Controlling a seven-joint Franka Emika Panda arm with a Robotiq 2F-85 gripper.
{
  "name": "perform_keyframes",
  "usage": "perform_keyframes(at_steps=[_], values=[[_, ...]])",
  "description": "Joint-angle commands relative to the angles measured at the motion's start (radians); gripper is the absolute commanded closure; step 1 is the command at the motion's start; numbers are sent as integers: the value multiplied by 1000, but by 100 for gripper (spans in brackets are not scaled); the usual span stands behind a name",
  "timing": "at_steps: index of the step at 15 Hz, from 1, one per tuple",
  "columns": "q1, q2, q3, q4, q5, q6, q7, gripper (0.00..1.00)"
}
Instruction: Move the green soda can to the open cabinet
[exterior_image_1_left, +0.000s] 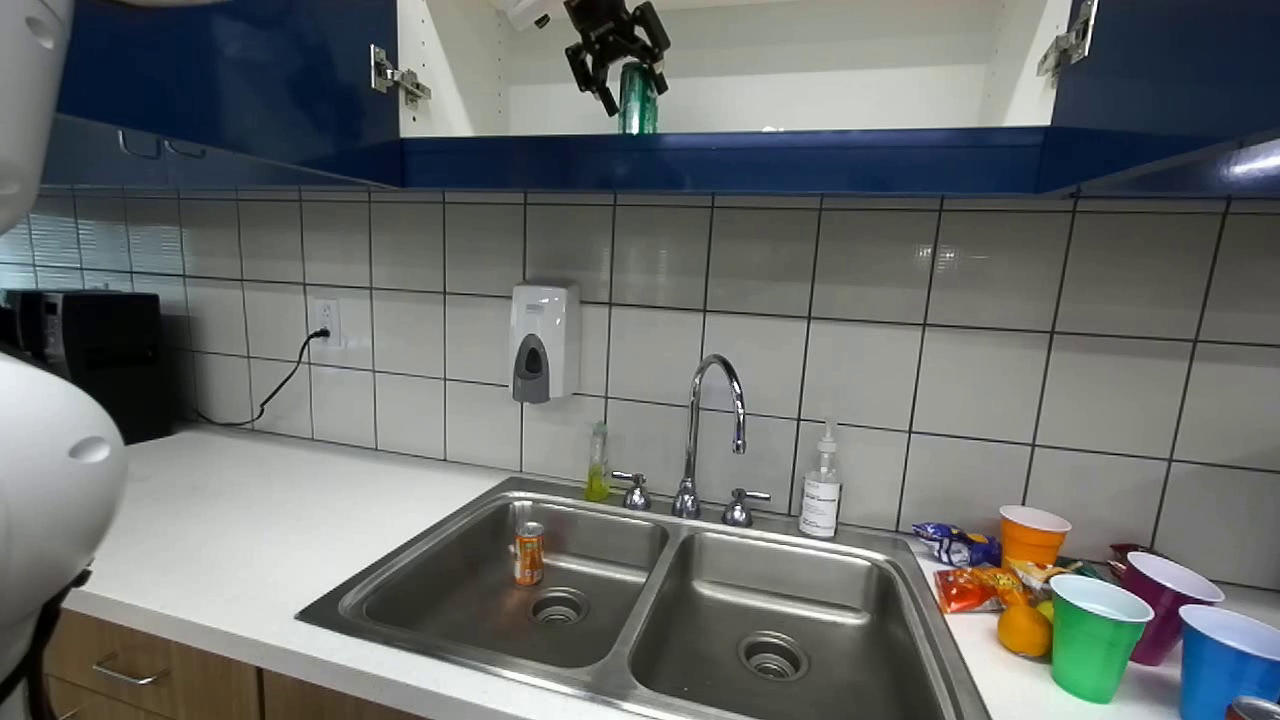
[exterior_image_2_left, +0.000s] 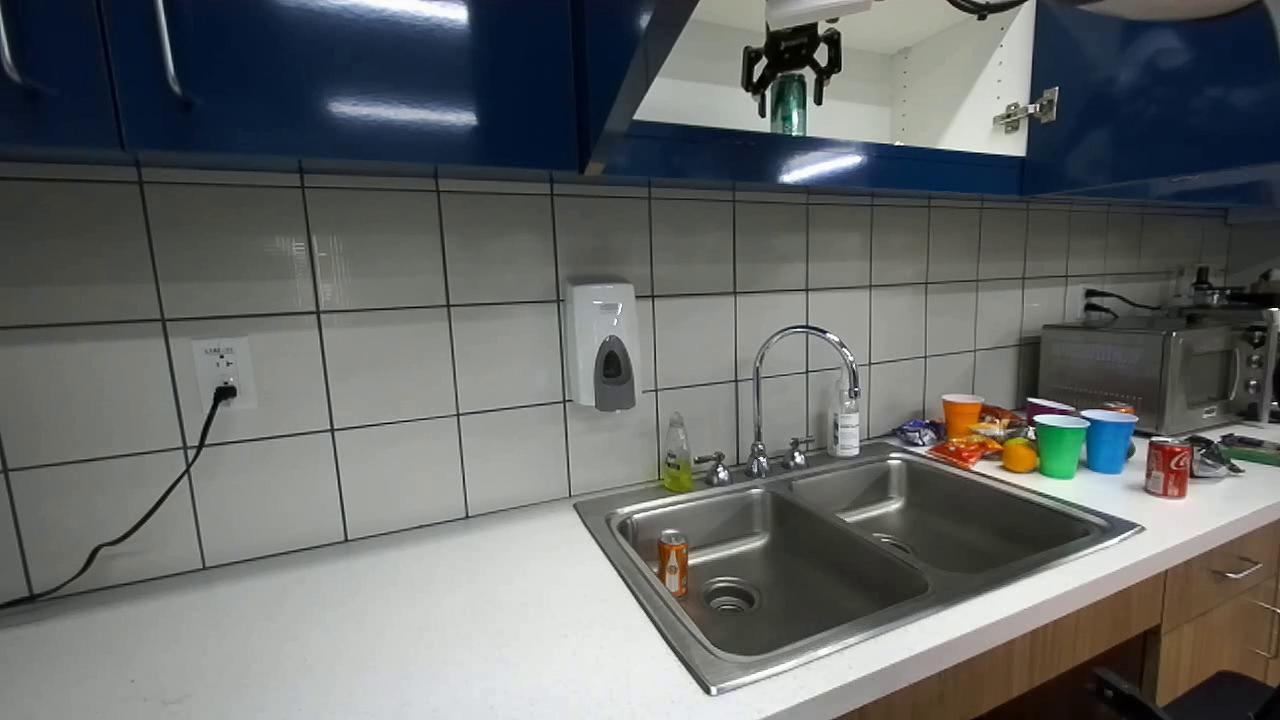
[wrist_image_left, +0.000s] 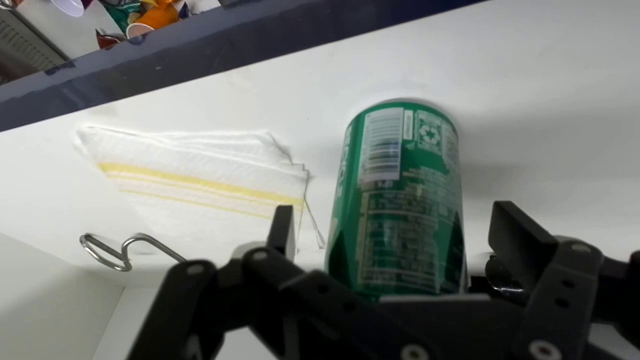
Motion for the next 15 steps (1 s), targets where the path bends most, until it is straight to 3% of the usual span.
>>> perform_keyframes(at_steps=[1,7,15], values=[[-10,8,-2,24,30,-13,7,0],[2,-28,6,29,90,-81,-4,0],[28,-102,4,46,154,-350,0,0]])
